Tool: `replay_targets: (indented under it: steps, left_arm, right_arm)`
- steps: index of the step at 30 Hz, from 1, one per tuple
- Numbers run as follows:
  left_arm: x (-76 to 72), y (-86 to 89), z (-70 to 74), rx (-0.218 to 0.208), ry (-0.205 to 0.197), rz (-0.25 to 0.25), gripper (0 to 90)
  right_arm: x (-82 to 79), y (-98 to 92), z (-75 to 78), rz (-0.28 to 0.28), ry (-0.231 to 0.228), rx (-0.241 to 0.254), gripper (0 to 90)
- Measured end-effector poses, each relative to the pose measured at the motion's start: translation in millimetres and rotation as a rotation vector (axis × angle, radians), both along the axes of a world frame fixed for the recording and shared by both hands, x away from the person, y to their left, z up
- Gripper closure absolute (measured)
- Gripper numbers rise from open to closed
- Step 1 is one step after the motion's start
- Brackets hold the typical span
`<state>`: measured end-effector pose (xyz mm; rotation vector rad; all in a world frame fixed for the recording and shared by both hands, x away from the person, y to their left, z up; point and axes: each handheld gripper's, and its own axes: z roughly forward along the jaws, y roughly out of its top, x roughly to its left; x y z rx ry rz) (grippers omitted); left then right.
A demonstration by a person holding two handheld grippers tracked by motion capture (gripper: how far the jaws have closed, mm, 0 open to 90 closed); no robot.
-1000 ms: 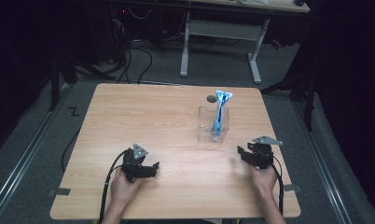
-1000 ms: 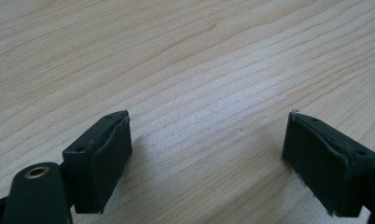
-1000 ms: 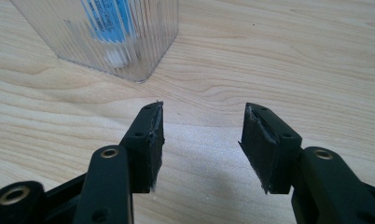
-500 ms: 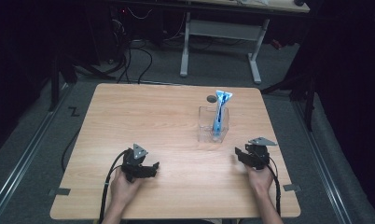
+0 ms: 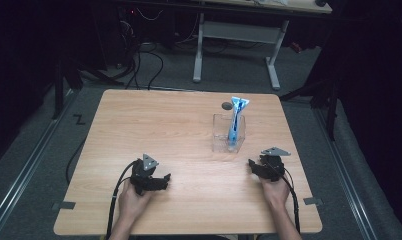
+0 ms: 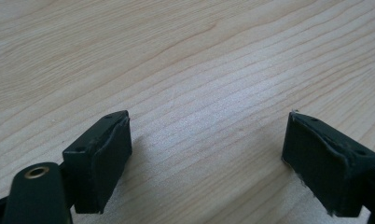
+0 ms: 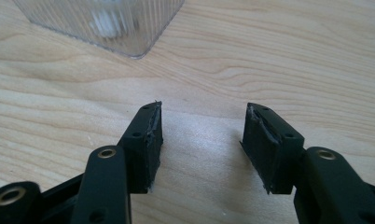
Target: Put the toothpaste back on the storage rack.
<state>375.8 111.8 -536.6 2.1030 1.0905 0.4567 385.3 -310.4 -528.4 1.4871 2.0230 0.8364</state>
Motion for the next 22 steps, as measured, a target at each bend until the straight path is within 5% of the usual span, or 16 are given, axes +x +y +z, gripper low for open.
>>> replay_targets:
  steps: [22]
  left_arm:
    - [-0.1,0.0,0.0,0.0,0.0,0.0,15.9]
  right_arm:
    - [1.6,-1.6,-2.3,0.019,-0.006,0.015,38.2]
